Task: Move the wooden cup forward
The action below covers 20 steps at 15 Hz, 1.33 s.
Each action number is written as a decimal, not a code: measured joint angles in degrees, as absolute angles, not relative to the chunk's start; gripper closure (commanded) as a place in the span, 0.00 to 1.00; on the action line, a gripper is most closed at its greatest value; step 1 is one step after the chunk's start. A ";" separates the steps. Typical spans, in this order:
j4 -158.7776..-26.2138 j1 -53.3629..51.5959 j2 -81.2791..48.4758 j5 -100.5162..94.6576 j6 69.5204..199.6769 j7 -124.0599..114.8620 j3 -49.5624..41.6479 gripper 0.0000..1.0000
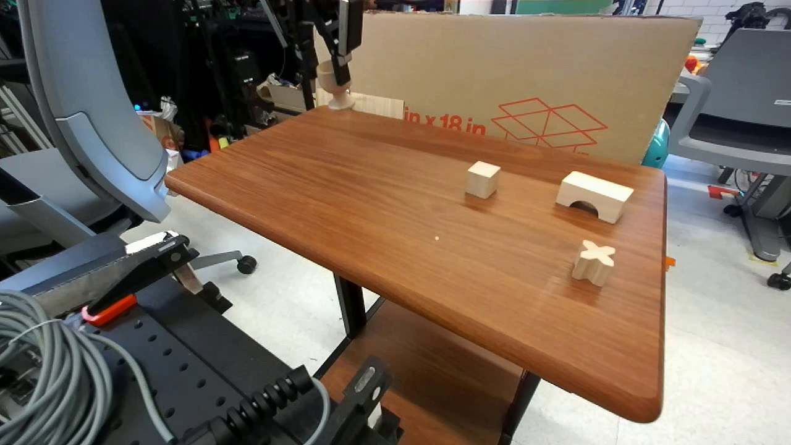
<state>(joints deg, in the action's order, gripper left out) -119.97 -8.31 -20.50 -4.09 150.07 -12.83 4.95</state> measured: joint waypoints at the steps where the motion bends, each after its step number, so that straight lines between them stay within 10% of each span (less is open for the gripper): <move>1: -119.48 -8.31 -21.46 -4.09 150.07 -12.87 4.81 0.73; 14: -115.88 -8.34 -27.97 -3.01 150.07 -14.49 3.97 0.73; 15: -115.78 -8.43 -28.26 -3.01 150.07 -14.99 3.74 0.23; 20: -114.99 -9.38 -28.62 -3.01 150.08 -17.08 2.99 0.00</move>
<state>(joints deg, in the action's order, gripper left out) -114.99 -9.38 -28.62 -3.01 150.08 -17.08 2.99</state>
